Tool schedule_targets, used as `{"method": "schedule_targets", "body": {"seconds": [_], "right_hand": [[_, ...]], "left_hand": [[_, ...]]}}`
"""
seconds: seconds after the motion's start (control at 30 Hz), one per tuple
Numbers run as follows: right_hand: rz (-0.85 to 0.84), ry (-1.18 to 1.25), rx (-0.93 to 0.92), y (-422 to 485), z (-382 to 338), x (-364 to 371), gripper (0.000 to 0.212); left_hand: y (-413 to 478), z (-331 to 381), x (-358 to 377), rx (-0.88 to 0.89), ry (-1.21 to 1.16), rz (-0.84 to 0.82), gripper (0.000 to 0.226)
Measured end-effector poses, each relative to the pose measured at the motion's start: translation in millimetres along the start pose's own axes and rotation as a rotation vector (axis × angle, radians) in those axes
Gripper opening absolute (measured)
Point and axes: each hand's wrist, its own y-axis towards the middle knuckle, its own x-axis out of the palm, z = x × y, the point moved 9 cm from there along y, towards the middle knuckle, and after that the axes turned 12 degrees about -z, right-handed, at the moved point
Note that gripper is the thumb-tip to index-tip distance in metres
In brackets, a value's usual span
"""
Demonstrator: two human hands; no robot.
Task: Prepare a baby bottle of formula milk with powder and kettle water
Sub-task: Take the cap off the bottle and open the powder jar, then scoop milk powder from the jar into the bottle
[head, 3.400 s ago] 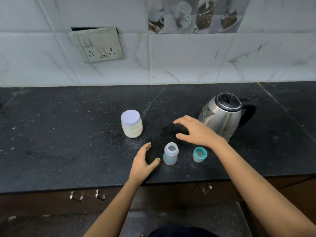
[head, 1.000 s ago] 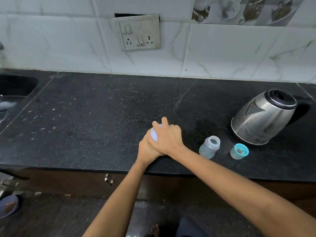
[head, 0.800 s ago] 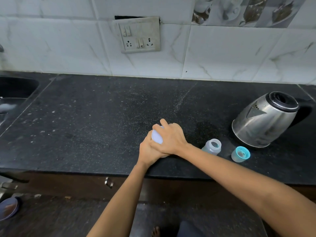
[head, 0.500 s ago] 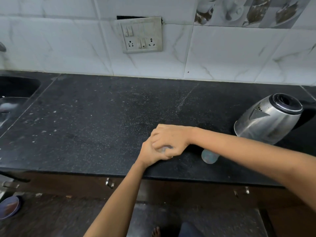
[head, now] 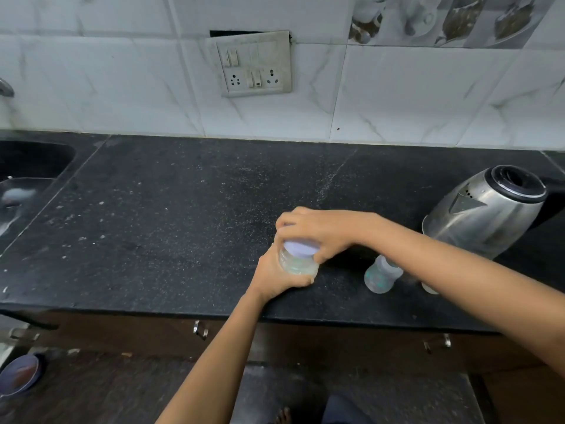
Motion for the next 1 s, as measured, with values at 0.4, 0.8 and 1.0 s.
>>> {"method": "schedule_targets", "body": {"seconds": [0.4, 0.8, 1.0], "right_hand": [[0.497, 0.721, 0.903, -24.2, 151.5, 36.8, 0.058], [0.936, 0.781, 0.664, -24.3, 117.6, 44.4, 0.018], [0.406, 0.213, 0.354, -13.8, 37.3, 25.7, 0.025]], "left_hand": [[-7.0, 4.4, -4.0, 0.125, -0.032, 0.075, 0.113], [-16.5, 14.9, -7.8, 0.229, -0.095, 0.132, 0.069], [-15.5, 12.1, -6.2, 0.222, -0.119, 0.132, 0.070]]}}
